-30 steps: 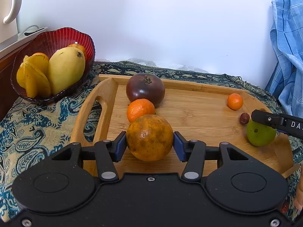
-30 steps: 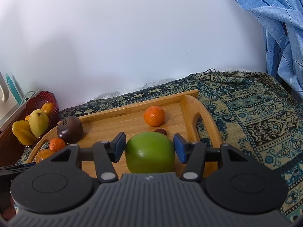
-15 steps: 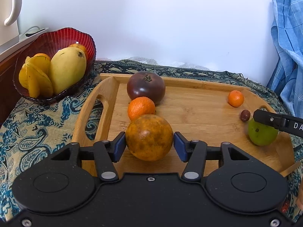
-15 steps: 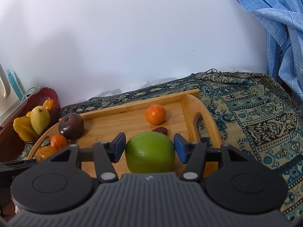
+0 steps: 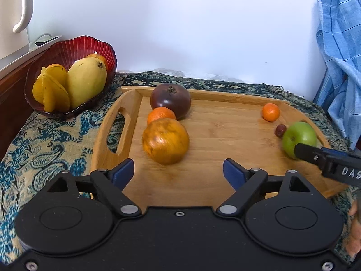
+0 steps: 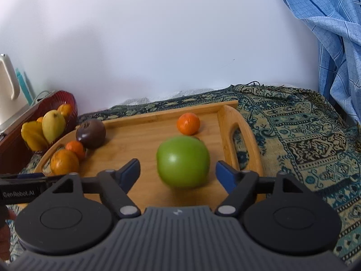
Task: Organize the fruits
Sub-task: 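Open both tools to release the orange and apple on the tray, then withdraw both tools from the tray toward the red dates on the cloth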
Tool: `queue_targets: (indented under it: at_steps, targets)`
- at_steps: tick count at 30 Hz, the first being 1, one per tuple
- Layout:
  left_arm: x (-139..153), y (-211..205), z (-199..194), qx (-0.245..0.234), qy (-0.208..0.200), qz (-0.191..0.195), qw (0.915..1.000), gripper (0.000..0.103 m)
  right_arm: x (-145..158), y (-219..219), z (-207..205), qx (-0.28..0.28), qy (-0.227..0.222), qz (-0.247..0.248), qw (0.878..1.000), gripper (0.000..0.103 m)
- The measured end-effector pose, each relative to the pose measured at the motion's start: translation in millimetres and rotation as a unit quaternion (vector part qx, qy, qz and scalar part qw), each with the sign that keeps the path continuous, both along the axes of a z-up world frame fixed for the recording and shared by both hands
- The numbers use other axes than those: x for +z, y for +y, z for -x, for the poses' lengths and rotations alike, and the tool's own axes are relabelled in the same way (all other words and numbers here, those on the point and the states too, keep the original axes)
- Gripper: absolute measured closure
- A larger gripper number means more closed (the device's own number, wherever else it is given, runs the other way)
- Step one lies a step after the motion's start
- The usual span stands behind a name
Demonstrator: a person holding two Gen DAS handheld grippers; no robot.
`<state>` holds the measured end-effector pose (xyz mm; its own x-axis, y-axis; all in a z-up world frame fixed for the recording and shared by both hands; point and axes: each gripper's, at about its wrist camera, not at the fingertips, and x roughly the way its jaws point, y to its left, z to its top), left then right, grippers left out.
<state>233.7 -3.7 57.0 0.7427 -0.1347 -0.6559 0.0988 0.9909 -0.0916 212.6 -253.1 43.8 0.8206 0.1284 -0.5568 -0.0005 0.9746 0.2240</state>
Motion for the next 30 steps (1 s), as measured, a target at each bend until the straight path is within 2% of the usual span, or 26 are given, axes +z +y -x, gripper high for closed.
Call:
queue_targets:
  at_steps: [5,14,25,30]
  targets:
    - [11,-4,21,-0.006,-0.014,0.004,0.9999,0.011,6,5,17,0.014,-0.008,0.016,1.0,0.012]
    - [23,-15,70,-0.017,-0.03,0.002,0.9994,0.005,20,16,65,0.046,-0.04,0.047,0.997,0.001]
    - [30,-27,138,-0.045,-0.061,-0.023,0.9968,0.005,25,15,126,0.049,-0.074,0.073,0.993,0.0]
    - [25,-28,166,-0.05,-0.052,-0.003,0.9974,0.005,20,17,149,0.054,-0.093,0.103,0.989,0.0]
